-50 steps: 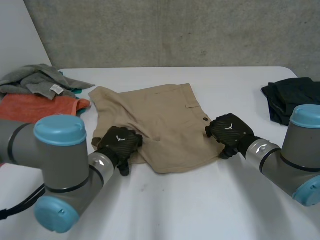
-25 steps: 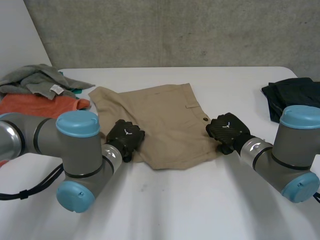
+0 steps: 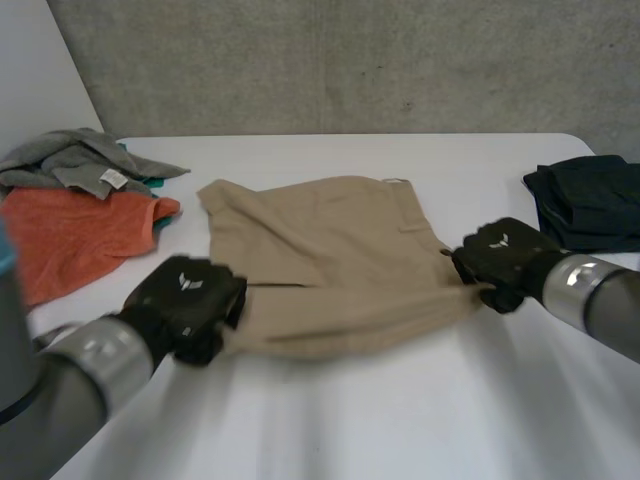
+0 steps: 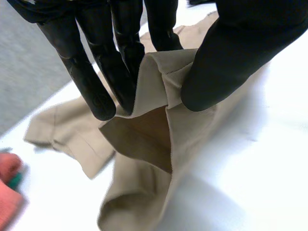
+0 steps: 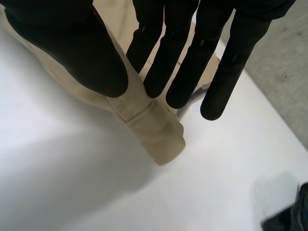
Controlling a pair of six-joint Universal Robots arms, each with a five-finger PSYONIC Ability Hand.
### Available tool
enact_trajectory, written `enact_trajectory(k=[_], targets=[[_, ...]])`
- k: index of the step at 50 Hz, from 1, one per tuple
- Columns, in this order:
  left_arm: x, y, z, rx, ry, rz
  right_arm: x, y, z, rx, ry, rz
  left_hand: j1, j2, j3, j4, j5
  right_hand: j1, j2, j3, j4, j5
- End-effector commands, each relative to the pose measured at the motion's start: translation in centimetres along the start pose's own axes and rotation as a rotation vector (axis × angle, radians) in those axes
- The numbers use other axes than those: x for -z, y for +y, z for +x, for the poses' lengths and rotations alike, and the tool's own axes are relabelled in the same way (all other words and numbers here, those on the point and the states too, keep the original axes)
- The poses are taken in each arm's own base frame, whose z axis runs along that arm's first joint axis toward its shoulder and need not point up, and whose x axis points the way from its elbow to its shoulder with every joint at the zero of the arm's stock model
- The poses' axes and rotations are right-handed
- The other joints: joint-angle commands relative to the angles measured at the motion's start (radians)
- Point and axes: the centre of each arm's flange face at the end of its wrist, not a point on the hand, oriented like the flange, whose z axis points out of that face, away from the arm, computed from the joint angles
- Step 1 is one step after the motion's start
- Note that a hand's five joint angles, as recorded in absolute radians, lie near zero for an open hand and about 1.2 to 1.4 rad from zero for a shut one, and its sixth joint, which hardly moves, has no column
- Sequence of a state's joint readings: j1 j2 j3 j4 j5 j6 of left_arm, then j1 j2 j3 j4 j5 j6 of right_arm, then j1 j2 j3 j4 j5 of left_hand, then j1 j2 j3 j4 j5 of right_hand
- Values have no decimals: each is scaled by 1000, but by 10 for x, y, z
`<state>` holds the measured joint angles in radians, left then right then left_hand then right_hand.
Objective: Fold the laundry.
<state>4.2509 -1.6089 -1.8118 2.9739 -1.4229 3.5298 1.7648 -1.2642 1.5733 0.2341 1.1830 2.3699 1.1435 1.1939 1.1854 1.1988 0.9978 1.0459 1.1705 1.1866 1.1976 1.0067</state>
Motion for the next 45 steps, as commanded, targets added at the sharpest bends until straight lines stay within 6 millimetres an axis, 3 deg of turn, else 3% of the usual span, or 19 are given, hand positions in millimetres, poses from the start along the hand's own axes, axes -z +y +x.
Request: enact_trajectory(k=[1,5,10,17,24,32,35,39,42,45], targets=[[58,15,13,105,130,-117,70,-1,-21,124,-126,-181,253,202,211,197,224,350,226,210,199,215],[73,19,18,151,182,-162,89,5,-37,236,-199,-225,253,202,211,197,224,350,226,210,199,215],[70,18,13,162,171,-145,91,5,-48,270,-229,-206,253,202,211,197,224,350,226,210,199,215],[21,14,-19,97,38,-50,62,6,-37,199,-178,-192,253,202,211,197,224,350,226,210,199,215],[-34,-1,-45,25,-70,72,13,-10,-11,90,-16,-45,253,202,211,197,224,350,226,210,199,215],[-124,-42,-79,-53,-222,330,-60,-33,29,19,275,198,253,202,211,197,224,350,226,210,199,215],[-157,-45,-80,-67,-234,372,-82,-32,36,39,335,250,253,202,211,197,224,350,226,210,199,215],[-195,-44,-77,-94,-221,396,-131,-20,45,94,428,295,253,202,211,197,224,350,226,210,199,215],[-214,-38,-76,-111,-230,380,-153,-9,45,126,447,282,253,202,211,197,224,350,226,210,199,215],[-232,-36,-83,-109,-286,366,-175,1,46,150,471,282,253,202,211,197,224,-542,-667,-683,-694,-678]])
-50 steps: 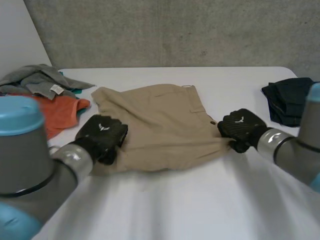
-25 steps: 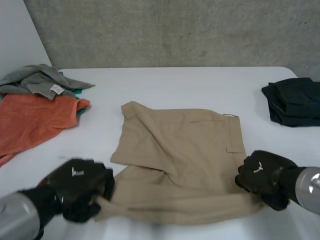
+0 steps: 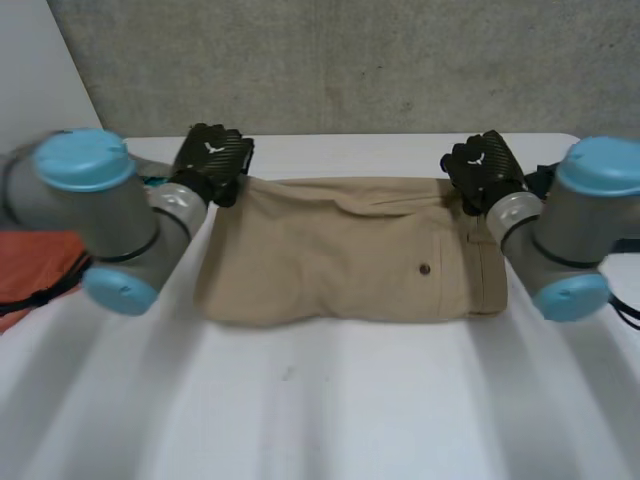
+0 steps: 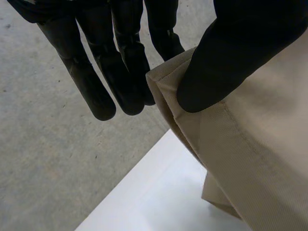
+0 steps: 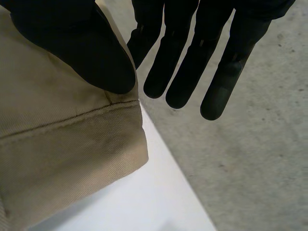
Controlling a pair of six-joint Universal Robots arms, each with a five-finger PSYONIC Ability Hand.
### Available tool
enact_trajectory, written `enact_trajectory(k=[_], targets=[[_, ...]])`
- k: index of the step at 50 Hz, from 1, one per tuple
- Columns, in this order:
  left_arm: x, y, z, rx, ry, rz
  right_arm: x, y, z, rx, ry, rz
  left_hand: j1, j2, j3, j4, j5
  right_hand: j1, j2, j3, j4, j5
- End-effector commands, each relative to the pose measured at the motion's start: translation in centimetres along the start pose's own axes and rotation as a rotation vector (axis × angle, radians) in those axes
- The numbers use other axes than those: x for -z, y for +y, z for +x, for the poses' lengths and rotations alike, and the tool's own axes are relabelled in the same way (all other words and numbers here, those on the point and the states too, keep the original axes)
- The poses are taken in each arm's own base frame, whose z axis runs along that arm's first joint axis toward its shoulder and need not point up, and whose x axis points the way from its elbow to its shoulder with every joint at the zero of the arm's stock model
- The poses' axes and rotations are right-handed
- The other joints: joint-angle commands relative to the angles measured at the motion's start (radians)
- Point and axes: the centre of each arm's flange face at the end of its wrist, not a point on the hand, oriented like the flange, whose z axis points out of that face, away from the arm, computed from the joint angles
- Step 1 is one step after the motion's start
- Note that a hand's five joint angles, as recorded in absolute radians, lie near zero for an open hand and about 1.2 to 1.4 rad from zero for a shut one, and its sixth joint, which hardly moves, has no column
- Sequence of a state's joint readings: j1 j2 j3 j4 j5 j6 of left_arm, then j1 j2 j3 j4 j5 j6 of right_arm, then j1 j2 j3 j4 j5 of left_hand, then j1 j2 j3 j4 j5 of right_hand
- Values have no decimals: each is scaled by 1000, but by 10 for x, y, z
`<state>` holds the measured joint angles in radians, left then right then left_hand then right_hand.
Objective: Fold the laundry.
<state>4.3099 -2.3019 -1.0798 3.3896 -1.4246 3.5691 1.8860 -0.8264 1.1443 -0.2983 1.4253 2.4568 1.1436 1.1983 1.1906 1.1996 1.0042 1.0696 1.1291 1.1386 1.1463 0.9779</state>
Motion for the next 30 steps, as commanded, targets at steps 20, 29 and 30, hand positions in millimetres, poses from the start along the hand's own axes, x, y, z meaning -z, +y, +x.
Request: enact_trajectory(k=[20,29,30], targets=[[11,-18,11,80,7,49,16,-26,19,-218,10,-47,-969,-1024,-1016,-1025,-1004,-895,-955,-964,-972,-978],[55,-33,15,205,43,-26,55,-28,35,-345,-58,-161,-969,-1024,-1016,-1025,-1004,-895,-955,-964,-972,-978],[59,-35,16,214,49,-34,57,-27,35,-355,-58,-172,-969,-1024,-1016,-1025,-1004,-895,-955,-964,-972,-978]])
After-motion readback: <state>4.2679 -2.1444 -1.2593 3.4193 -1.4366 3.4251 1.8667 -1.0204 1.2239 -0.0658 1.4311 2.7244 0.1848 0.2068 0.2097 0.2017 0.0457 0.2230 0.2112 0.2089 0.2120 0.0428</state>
